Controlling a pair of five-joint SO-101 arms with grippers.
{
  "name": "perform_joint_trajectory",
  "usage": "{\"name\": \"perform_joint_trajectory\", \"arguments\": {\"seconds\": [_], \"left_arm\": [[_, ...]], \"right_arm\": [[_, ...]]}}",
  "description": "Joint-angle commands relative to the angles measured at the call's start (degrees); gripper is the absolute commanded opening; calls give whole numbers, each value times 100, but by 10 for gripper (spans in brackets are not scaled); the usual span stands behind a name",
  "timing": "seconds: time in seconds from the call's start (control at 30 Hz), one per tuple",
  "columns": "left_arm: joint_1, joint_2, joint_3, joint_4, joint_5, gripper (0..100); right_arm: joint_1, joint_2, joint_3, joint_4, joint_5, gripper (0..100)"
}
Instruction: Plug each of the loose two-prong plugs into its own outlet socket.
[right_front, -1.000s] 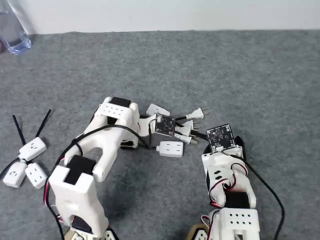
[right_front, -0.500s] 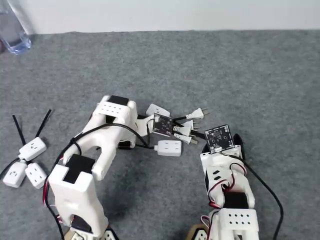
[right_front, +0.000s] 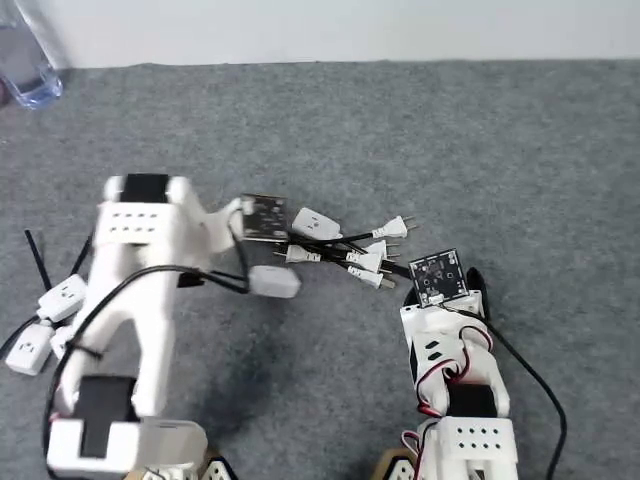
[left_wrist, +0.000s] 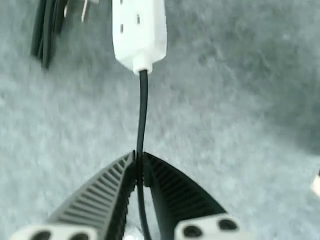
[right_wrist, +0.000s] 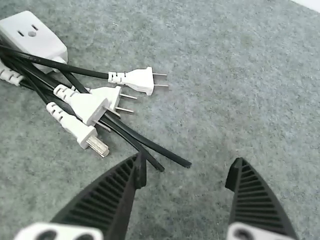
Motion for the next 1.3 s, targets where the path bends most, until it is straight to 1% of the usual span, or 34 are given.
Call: {"name": "perform_joint_trajectory", "arguments": {"seconds": [0.0,0.1,0.17,0.27,0.43,0.53,0.7,0.8,0.87,1.1,1.2,1.27], "left_arm": [[-818,-563,-154,237,-440,11],[-1811,-774,-136,290,-993,11],[-2435,-879,-136,475,-1451,11],[-3270,-1037,-136,580,-2031,11],[-4352,-1143,-136,545,-2778,11],[-4818,-1108,-127,246,-3015,12],[-5222,-844,189,-316,-3033,12],[-5292,-791,382,-431,-2998,17],[-5389,-791,382,-440,-2857,55],[-5442,-800,374,-448,-2822,257],[-5451,-809,224,-360,-2804,299],[-5398,-853,-48,0,-2778,306]], "right_arm": [[-22,-31,53,-154,62,256],[-13,-31,53,-145,62,256],[-13,-31,53,-145,62,256],[-22,-31,53,-145,62,256],[-31,-31,53,-145,62,256],[-31,-31,53,-145,62,256],[-31,-31,53,-136,62,256],[-31,-31,53,-136,62,256],[-31,-31,53,-136,62,256],[-31,-31,53,-136,62,256],[-31,-31,53,-136,62,256],[-22,-31,44,-136,62,256]]}}
